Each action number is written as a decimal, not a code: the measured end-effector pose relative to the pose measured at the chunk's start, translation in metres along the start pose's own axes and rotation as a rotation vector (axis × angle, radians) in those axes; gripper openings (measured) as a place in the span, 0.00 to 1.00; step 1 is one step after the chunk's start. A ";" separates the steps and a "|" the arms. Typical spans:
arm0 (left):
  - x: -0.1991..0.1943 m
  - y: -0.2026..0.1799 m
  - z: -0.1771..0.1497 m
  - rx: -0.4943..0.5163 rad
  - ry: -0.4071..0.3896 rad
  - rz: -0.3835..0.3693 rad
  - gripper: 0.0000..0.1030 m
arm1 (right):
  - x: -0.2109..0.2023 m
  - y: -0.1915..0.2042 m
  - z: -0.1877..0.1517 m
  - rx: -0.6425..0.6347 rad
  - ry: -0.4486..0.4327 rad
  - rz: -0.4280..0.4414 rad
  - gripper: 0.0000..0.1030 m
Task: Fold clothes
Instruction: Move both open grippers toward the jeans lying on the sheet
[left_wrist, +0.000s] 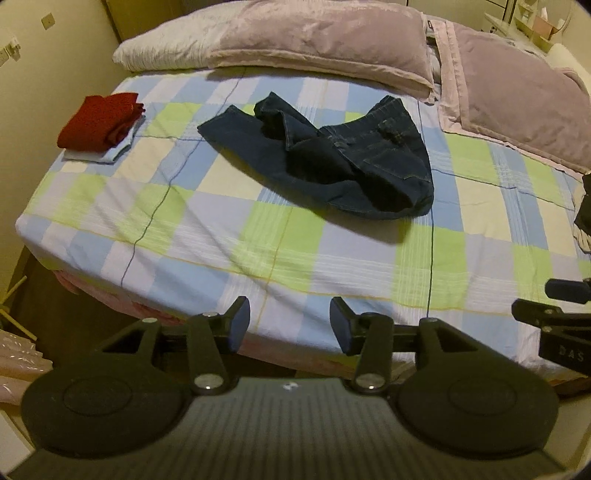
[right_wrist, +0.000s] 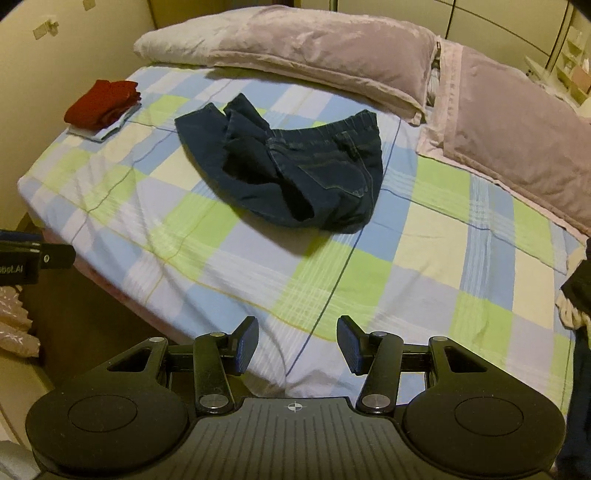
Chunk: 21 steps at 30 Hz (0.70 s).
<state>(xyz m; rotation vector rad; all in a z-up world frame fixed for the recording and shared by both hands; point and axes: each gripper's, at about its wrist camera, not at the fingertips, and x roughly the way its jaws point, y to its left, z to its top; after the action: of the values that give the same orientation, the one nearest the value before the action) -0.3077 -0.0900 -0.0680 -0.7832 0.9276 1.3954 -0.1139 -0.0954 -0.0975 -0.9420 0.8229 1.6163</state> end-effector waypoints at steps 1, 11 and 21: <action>-0.002 -0.001 -0.002 0.003 -0.007 0.001 0.43 | -0.004 -0.001 -0.003 0.005 -0.006 -0.004 0.49; -0.010 -0.007 -0.002 0.009 -0.048 -0.002 0.45 | -0.019 -0.011 -0.008 0.044 -0.039 -0.033 0.49; 0.020 0.011 0.021 -0.037 -0.023 -0.011 0.46 | -0.004 -0.013 0.012 0.034 -0.044 -0.051 0.49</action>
<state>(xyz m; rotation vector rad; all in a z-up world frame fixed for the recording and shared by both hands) -0.3181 -0.0619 -0.0751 -0.7973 0.8804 1.4130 -0.1031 -0.0840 -0.0895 -0.8940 0.7882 1.5689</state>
